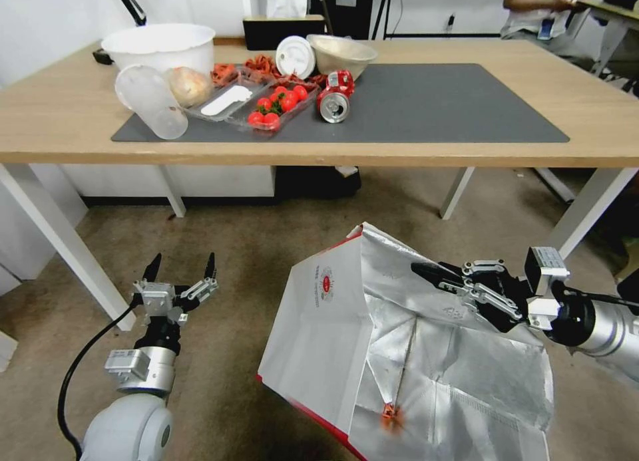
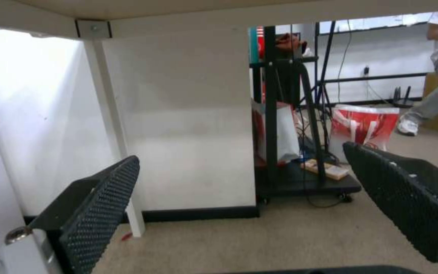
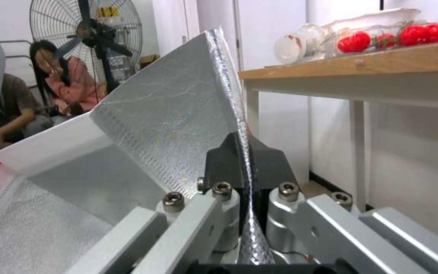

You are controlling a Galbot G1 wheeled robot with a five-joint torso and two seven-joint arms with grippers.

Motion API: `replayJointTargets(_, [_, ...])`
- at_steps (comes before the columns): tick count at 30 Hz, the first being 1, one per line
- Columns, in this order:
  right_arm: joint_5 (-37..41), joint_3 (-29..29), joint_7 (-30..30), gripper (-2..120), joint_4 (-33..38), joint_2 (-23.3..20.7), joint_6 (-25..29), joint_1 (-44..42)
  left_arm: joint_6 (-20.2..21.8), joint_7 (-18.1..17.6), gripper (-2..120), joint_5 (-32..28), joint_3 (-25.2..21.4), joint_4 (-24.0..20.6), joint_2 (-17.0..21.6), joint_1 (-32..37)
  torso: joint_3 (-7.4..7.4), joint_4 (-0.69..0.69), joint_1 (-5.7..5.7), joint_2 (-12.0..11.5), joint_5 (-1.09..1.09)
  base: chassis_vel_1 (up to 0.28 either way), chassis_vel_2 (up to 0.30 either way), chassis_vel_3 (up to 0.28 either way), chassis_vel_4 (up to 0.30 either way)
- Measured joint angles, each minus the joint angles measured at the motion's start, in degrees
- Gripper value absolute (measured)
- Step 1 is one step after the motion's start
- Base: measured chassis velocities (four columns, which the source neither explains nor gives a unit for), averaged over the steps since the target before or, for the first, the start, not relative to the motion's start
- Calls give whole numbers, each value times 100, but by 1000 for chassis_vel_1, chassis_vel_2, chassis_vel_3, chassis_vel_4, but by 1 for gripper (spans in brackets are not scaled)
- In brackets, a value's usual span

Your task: Pick up the food delivery bag from the floor and place it on the table.

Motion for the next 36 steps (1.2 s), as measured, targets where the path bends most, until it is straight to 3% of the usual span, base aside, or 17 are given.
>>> replayJointTargets(36, [52,-60,41,0,-141,45,-2,20,131,46,100,43,17,-29,25,41,574,0,241,810,0,0,0,0,0])
